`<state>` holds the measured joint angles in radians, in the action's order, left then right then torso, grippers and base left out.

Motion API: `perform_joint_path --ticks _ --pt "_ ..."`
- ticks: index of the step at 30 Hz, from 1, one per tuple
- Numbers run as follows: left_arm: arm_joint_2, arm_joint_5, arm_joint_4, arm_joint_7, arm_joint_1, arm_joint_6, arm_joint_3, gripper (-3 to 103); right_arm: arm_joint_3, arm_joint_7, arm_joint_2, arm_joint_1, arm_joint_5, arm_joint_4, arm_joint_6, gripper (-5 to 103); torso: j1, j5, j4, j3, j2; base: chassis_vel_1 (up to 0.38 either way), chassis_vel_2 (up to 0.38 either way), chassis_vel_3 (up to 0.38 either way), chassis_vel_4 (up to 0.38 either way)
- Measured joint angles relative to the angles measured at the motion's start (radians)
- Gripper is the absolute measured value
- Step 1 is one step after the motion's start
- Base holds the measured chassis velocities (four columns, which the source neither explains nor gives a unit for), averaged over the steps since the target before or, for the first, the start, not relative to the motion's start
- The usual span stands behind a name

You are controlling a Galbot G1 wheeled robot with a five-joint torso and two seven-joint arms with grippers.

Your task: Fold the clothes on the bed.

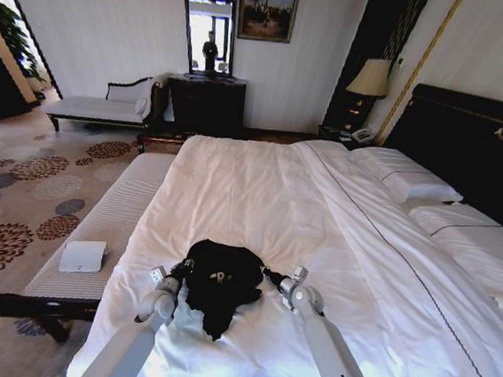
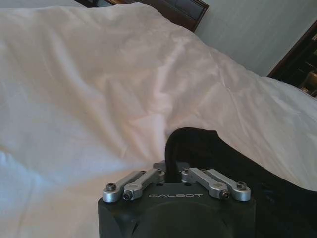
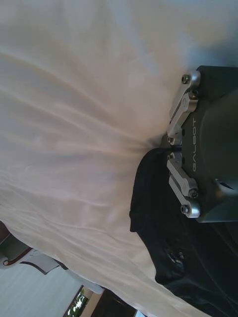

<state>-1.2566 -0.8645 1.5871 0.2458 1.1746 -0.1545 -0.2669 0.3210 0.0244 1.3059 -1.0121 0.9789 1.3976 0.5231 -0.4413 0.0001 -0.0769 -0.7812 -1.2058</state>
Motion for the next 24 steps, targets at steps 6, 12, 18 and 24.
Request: perform_joint_path --ticks 6,12,18,24 --pt "0.004 0.007 0.015 -0.005 0.012 0.001 0.000 1 0.010 0.007 -0.004 -0.012 0.000 0.016 0.000 1 0.000 -0.0001 -0.0001 0.000 0.000 0.000 0.000 0.000 0.000" --pt "0.025 0.047 0.076 -0.015 0.054 0.005 -0.002 1 0.011 0.023 -0.012 -0.039 0.015 0.106 0.002 1 0.000 -0.0002 -0.0002 0.000 0.000 0.000 0.000 0.000 0.000" --pt "0.059 0.081 0.177 -0.019 0.114 0.006 -0.021 1 0.011 0.041 -0.018 -0.086 0.038 0.251 0.014 1 0.000 -0.0003 -0.0002 0.000 0.000 0.000 0.000 0.000 0.000" --pt "0.066 0.091 0.203 -0.012 0.121 0.006 -0.037 10 0.015 0.053 -0.019 -0.110 0.040 0.281 0.016 1 0.000 -0.0001 -0.0001 0.000 0.000 0.000 0.000 0.000 0.000"
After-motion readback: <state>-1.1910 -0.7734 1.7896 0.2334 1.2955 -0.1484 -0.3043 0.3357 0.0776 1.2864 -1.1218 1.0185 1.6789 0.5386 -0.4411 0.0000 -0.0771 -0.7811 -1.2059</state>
